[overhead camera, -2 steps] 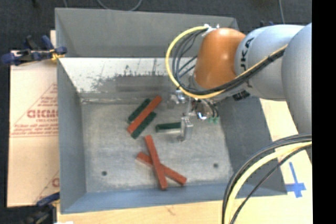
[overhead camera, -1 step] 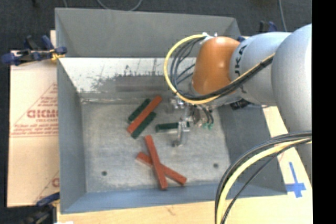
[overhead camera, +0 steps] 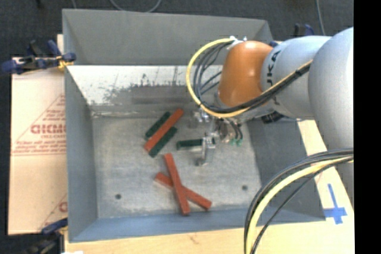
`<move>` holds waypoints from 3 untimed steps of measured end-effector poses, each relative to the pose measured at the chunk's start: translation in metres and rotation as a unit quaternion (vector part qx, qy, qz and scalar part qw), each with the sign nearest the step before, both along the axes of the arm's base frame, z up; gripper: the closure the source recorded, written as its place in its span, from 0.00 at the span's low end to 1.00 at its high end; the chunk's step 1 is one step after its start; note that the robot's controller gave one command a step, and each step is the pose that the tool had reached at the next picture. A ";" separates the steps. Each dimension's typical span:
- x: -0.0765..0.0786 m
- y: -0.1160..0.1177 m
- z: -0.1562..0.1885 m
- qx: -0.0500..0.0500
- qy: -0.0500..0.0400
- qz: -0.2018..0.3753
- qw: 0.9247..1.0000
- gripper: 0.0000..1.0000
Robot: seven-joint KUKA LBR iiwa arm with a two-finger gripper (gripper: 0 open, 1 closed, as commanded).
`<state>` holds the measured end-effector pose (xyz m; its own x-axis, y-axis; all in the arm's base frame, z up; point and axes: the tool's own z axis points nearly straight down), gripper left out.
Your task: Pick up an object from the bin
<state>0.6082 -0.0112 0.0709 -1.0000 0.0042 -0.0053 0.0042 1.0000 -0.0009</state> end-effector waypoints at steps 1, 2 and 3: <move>0.001 0.000 0.001 0.000 -0.001 0.001 1.000 1.00; 0.004 -0.001 0.086 0.000 -0.004 0.002 1.000 1.00; 0.006 -0.003 0.094 0.000 -0.001 0.002 1.000 1.00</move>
Offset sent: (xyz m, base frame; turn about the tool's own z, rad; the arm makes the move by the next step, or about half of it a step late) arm 0.0000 0.0000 0.0000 0.0000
